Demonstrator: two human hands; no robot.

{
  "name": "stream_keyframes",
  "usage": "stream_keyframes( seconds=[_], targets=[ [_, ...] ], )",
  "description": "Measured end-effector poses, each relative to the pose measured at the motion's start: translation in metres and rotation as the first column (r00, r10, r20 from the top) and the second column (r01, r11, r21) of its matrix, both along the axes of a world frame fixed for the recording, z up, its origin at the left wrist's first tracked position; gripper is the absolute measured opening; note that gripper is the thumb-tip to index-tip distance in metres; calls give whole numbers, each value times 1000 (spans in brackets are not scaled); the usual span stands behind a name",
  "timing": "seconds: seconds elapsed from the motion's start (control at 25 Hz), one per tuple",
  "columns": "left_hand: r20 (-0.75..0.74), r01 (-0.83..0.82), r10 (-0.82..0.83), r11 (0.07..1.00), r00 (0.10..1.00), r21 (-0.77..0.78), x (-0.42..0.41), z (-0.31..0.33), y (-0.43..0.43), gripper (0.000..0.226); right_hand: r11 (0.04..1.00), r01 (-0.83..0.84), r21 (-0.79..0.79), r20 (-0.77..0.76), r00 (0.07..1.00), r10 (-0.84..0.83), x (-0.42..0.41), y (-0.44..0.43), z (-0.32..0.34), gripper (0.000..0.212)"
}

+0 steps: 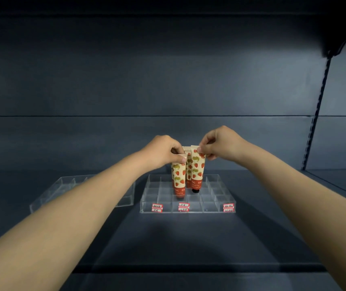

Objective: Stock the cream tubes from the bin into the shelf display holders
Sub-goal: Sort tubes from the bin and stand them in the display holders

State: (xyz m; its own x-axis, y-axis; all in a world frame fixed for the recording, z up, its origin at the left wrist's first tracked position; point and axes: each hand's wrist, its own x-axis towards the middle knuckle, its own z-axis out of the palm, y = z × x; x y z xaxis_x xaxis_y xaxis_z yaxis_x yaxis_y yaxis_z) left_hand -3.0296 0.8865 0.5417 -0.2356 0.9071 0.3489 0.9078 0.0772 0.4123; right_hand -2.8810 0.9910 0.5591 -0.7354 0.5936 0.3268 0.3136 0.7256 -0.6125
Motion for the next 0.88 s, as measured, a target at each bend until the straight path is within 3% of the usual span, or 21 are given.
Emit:
stream_keyframes(
  seconds=[0.56,0.88],
  targets=[
    [-58,-20,20,1000,998,-4,1,1,2,17,998,-58,-26,52,997,59,-6,4,-15,9],
    [-66,-16,17,1000,998,25,-1,3,1,22,996,-47,70,81,996,41,-7,5,-16,11]
  ],
)
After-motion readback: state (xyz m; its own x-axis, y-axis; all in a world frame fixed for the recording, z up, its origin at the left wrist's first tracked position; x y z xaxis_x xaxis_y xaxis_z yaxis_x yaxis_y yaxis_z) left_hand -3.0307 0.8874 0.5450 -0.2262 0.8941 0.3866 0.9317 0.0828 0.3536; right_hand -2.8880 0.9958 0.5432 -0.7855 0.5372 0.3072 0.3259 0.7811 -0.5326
